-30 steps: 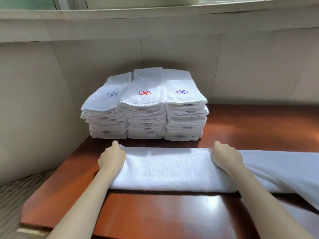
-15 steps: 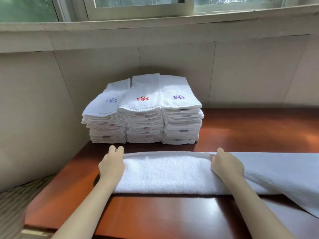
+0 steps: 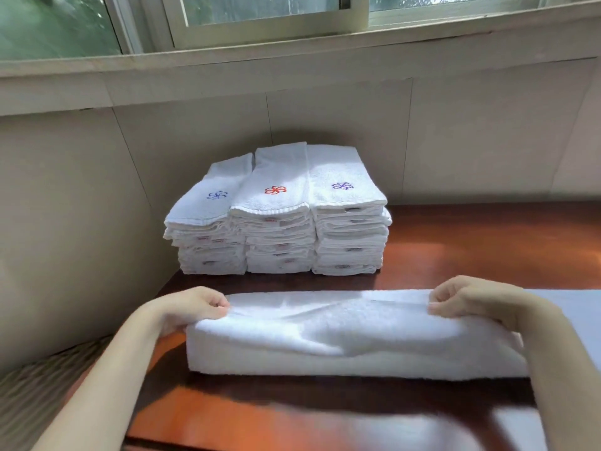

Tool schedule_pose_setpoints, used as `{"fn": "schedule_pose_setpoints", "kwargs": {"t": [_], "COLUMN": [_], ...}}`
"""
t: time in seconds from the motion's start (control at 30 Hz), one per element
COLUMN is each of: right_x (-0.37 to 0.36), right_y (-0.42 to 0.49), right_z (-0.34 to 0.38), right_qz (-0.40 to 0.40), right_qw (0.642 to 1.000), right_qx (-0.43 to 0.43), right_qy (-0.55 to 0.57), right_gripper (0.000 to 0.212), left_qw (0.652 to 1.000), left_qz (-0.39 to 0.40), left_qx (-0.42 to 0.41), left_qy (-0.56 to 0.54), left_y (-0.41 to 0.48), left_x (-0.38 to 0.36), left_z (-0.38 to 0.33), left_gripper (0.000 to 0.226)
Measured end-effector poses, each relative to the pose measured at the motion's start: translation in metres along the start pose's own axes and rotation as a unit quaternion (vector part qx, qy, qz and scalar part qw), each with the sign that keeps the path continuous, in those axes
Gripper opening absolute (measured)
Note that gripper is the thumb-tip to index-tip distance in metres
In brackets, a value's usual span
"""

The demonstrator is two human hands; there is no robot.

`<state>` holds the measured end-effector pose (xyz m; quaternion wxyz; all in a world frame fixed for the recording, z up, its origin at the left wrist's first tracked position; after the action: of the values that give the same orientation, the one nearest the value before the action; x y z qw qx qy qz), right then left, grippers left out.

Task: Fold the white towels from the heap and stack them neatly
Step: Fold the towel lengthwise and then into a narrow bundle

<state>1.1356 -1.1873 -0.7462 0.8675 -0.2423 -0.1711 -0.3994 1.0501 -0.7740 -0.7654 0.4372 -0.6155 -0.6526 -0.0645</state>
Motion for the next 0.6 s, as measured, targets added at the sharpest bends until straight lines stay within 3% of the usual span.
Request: {"fn": "schedule_pose_setpoints", "kwargs": {"t": [0.1, 0.17, 0.3, 0.5, 0.6], "right_x": [0.026, 0.023, 0.013, 0.016, 0.01], "right_y": [0.019, 0.035, 0.055, 0.063, 0.062], "right_z": [-0.005, -0.01, -0.03, -0.033, -0.029], "right_qz": [-0.17, -0.232, -0.283, -0.318, -0.362], "right_qw": [0.979, 0.954, 0.921, 0.893, 0.872], "right_qx": [0.019, 0.008, -0.026, -0.073, -0.09], "right_qy": [-0.114, -0.191, -0.267, -0.31, -0.316], "right_gripper": [0.031, 0.028, 0.029, 0.034, 0.032], "left_qw": [0.993, 0.978, 0.957, 0.939, 0.91], "left_qz": [-0.116, -0.206, -0.284, -0.318, -0.336], "left_qx": [-0.011, -0.024, -0.012, 0.027, 0.087], "left_qy": [0.003, -0.008, 0.057, 0.126, 0.229], "left_y": [0.012, 0.019, 0.036, 0.041, 0.038], "left_x": [0.007, 0.006, 0.003, 0.002, -0.006], "left_z": [-0.001, -0.006, -0.003, -0.004, -0.012], "left_gripper": [0.014, 0.015, 0.023, 0.022, 0.024]}}
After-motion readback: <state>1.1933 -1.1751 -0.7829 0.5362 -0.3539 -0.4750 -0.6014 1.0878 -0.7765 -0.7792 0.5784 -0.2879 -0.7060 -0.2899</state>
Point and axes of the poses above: each hand's wrist, its own y-axis towards the middle knuckle, its own x-axis out of the back of the hand, z = x × y, the point moved 7 cm from there along y, towards the middle knuckle, and after that the axes turned 7 degrees about x, right-handed, at the moved point
